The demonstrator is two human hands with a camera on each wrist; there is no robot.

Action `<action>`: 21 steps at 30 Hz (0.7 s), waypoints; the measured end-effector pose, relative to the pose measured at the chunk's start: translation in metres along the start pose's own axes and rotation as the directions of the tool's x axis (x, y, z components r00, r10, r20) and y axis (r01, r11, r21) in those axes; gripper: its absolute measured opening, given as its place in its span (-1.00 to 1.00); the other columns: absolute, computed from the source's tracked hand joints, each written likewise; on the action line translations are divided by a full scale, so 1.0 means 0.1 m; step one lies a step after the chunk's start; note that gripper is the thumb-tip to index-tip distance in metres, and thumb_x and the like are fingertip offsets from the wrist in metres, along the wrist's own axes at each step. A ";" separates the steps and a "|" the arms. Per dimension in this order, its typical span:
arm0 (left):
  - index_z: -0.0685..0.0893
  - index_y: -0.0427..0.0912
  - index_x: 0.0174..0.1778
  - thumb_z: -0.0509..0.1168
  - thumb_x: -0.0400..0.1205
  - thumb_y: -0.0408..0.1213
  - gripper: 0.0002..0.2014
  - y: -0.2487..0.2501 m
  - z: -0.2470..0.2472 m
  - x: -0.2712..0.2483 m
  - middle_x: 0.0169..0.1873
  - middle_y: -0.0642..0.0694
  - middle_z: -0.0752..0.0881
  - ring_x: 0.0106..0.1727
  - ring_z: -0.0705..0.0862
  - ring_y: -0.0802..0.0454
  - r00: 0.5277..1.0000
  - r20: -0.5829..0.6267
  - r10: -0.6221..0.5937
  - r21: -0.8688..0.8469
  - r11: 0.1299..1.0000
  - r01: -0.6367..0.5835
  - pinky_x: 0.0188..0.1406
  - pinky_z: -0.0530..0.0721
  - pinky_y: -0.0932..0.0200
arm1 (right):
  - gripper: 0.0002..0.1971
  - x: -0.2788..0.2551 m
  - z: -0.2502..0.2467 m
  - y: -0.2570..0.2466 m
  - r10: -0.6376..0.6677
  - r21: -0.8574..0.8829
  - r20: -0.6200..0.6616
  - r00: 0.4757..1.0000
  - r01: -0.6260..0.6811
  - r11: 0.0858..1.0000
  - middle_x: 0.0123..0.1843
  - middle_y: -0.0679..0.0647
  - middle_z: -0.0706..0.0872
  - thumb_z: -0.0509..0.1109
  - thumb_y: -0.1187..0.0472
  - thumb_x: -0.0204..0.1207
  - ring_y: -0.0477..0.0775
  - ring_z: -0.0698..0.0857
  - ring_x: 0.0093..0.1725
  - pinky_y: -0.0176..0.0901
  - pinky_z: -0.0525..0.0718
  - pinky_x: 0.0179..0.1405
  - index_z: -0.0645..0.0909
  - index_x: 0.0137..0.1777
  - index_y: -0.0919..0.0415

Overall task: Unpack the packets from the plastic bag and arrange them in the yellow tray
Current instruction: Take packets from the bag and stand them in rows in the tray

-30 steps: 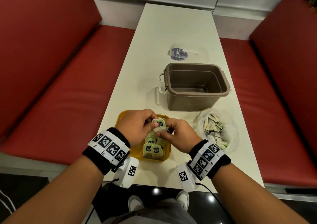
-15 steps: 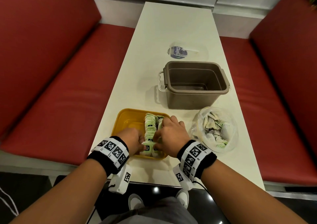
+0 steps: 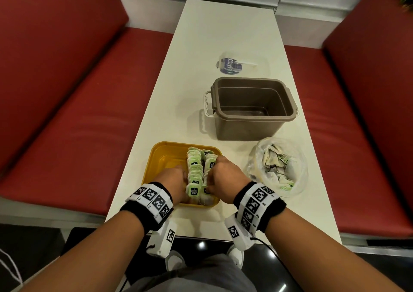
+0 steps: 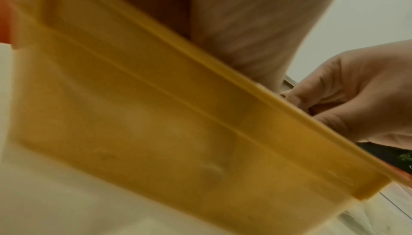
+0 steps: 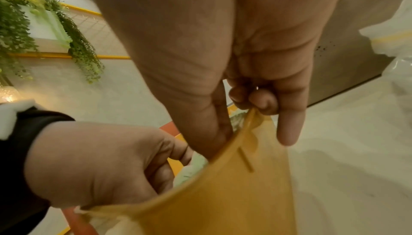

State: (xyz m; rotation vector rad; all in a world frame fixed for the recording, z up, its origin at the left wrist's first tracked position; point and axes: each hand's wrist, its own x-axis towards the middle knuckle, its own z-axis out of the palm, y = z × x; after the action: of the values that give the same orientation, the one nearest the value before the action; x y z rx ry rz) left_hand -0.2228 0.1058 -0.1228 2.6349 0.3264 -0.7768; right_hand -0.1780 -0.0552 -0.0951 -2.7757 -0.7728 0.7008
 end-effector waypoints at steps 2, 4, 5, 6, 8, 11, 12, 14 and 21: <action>0.48 -0.09 0.29 0.58 0.38 -0.05 -0.38 0.03 0.01 -0.01 0.01 -0.09 0.70 -0.01 0.69 -0.09 1.000 -0.014 0.017 -0.024 1.000 -0.018 -0.21 0.54 0.17 | -0.79 0.02 0.02 0.02 0.006 0.009 -0.003 1.000 -0.006 1.000 0.29 0.22 0.50 0.48 0.12 0.50 0.22 0.65 0.09 -0.17 0.53 0.04 0.75 0.03 0.24; 0.42 -0.10 0.40 0.54 0.42 -0.03 -0.32 0.07 0.01 0.00 0.10 -0.13 0.71 0.09 0.70 -0.14 0.999 -0.020 0.030 -0.049 0.998 -0.031 -0.11 0.61 0.14 | -0.75 0.03 0.04 0.03 0.007 0.015 -0.014 1.000 -0.007 1.000 0.29 0.22 0.51 0.48 0.14 0.49 0.23 0.65 0.11 -0.16 0.54 0.05 0.71 0.10 0.27; 0.39 -0.10 0.44 0.53 0.42 0.01 -0.27 0.08 0.02 0.01 0.12 -0.14 0.71 0.10 0.70 -0.14 0.999 -0.023 0.036 -0.060 0.997 -0.038 -0.05 0.66 0.11 | -0.74 0.03 0.04 0.04 0.003 0.017 -0.015 1.000 -0.003 1.000 0.28 0.22 0.52 0.48 0.15 0.49 0.23 0.65 0.12 -0.15 0.54 0.04 0.70 0.12 0.27; 0.36 -0.10 0.47 0.54 0.40 0.06 -0.22 0.07 0.02 0.01 0.12 -0.14 0.71 0.10 0.71 -0.14 0.999 -0.023 0.042 -0.068 0.997 -0.043 0.01 0.69 0.07 | -0.75 0.03 0.03 0.04 -0.008 0.013 -0.014 1.000 0.008 1.000 0.25 0.20 0.54 0.48 0.15 0.49 0.22 0.65 0.11 -0.15 0.53 0.03 0.71 0.11 0.25; 0.32 -0.10 0.50 0.59 0.30 0.14 -0.08 0.03 0.01 0.03 0.07 -0.10 0.72 0.06 0.72 -0.09 0.999 -0.008 0.049 -0.090 0.995 -0.049 0.06 0.72 0.02 | -0.79 0.02 -0.01 0.05 -0.033 0.004 -0.013 0.999 0.033 0.999 0.14 0.12 0.59 0.51 0.10 0.46 0.16 0.64 0.04 -0.16 0.54 -0.04 0.74 0.04 0.15; 0.35 -0.02 0.47 0.64 0.20 0.16 -0.03 -0.06 -0.05 0.07 -0.08 0.00 0.75 -0.05 0.73 0.00 0.999 0.014 0.034 -0.190 0.981 -0.031 0.03 0.73 0.00 | -0.77 0.00 -0.08 0.12 -0.020 0.088 -0.074 0.997 0.026 0.996 -0.02 0.01 0.71 0.51 0.00 0.44 0.10 0.66 -0.03 -0.13 0.59 -0.08 0.71 0.04 0.04; 0.39 -0.01 0.45 0.60 0.28 0.17 -0.12 -0.07 -0.09 0.08 -0.07 0.00 0.75 -0.04 0.73 0.00 1.000 -0.009 0.022 -0.202 0.979 -0.023 0.04 0.72 -0.01 | -0.78 0.00 -0.11 0.14 -0.001 0.119 -0.117 0.993 0.015 0.993 -0.04 0.02 0.73 0.49 0.00 0.46 0.12 0.67 -0.02 -0.12 0.59 -0.09 0.68 0.06 0.03; 0.44 -0.03 0.47 0.43 0.50 0.18 -0.32 -0.07 -0.16 0.13 0.04 -0.05 0.75 0.06 0.71 -0.06 0.997 -0.075 0.014 -0.182 0.983 -0.027 0.11 0.69 -0.02 | -0.72 0.01 -0.13 0.20 0.060 0.166 -0.184 0.981 -0.029 0.986 -0.05 0.07 0.74 0.45 0.03 0.51 0.17 0.69 0.01 -0.11 0.56 -0.11 0.60 0.16 0.08; 0.58 -0.06 0.43 0.17 0.75 -0.16 -0.67 0.12 -0.24 0.24 0.26 -0.12 0.72 0.26 0.66 -0.16 0.989 -0.097 0.115 -0.217 0.967 -0.134 0.29 0.62 -0.07 | -0.71 0.11 -0.06 0.29 0.136 0.228 -0.039 0.990 -0.124 0.966 0.11 0.21 0.74 0.32 0.15 0.58 0.28 0.69 0.11 -0.04 0.62 -0.05 0.46 0.25 0.21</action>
State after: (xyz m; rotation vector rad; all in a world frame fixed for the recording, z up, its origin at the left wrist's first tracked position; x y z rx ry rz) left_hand -0.1874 0.1076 -0.1142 2.4530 0.2515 -0.5549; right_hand -0.1537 -0.0742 -0.1024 -2.6423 -0.4710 0.6858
